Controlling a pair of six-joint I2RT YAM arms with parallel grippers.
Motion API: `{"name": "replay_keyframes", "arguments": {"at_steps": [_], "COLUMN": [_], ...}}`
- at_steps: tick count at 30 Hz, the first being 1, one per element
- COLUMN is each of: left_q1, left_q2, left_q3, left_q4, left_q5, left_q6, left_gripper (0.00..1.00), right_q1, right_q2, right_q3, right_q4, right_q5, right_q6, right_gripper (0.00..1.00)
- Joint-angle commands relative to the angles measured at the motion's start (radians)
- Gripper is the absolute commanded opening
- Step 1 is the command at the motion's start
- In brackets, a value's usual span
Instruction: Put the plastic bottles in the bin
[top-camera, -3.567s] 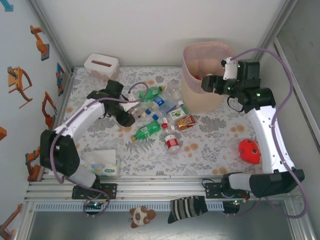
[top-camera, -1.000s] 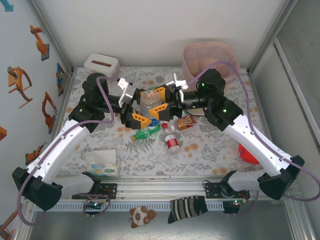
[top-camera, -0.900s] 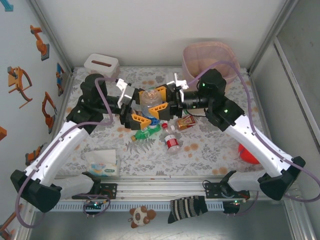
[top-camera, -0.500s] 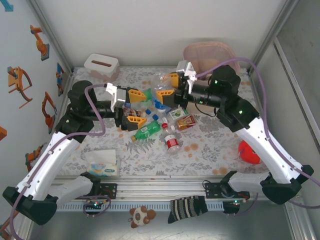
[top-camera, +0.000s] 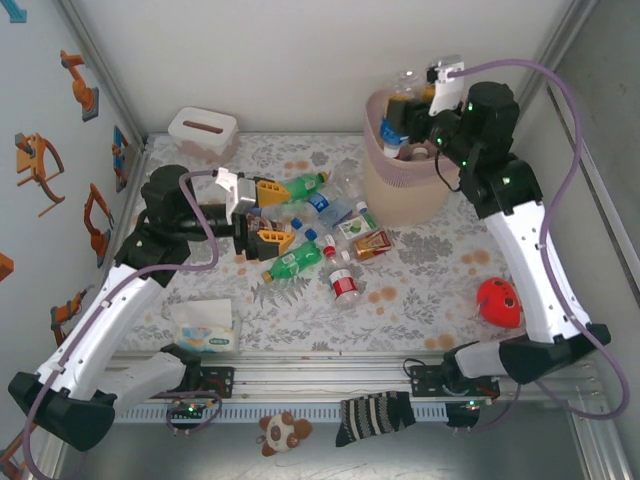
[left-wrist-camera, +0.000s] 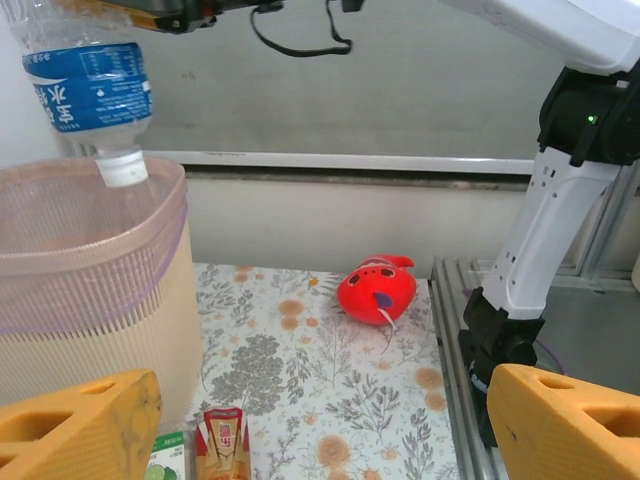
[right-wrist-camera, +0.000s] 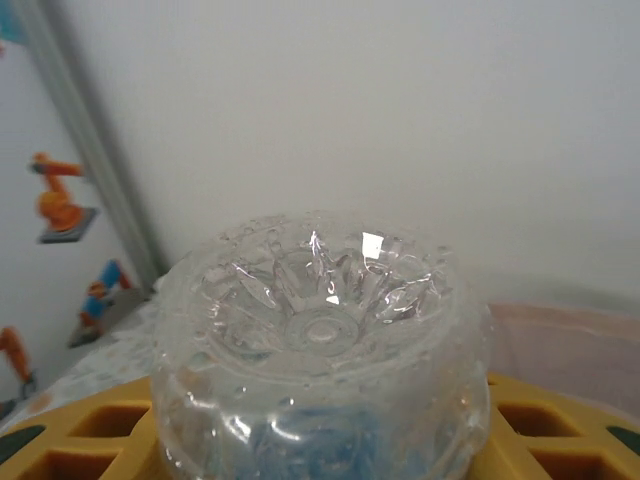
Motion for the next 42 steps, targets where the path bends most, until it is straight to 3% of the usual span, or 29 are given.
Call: {"name": "replay_keyframes", "arguments": {"at_steps": [1, 10, 28, 33, 42], "left_q1": [0.007, 0.010, 0.016, 0.017, 0.022], "left_q2": [-0.024, -0.040, -0.031, -0.028, -0.026], "left_q3": [-0.019, -0.049, -0.073, -0.074, -0.070], "left_q4": [0.003, 0.012, 0.026, 0.027, 0.011], "left_q5": [0.002, -0.001, -0.013, -0.016, -0.020], "left_q6": [0.015, 0.002, -0.012, -0.012, -0.004], "left_gripper": [0.84, 0.84, 0.84, 0.84, 0.84], "right_q1": [-0.054, -0.143, -0.160, -0.162, -0.162], "right_q2": [0.060, 0.258, 0.405, 0.422, 0.385], "right_q3": [0.045, 0.145, 0.020, -0.007, 0.023], "right_q4": [0.015, -0.010, -0.111, -0.136, -0.214], "right_q5": [0.058, 0.029, -0.114, -0.123, -0.139], "right_q6": [0.015, -0.006, -0.017, -0.022, -0.021], "right_gripper": [0.47, 0.46, 0.47, 0.53, 0.75]}}
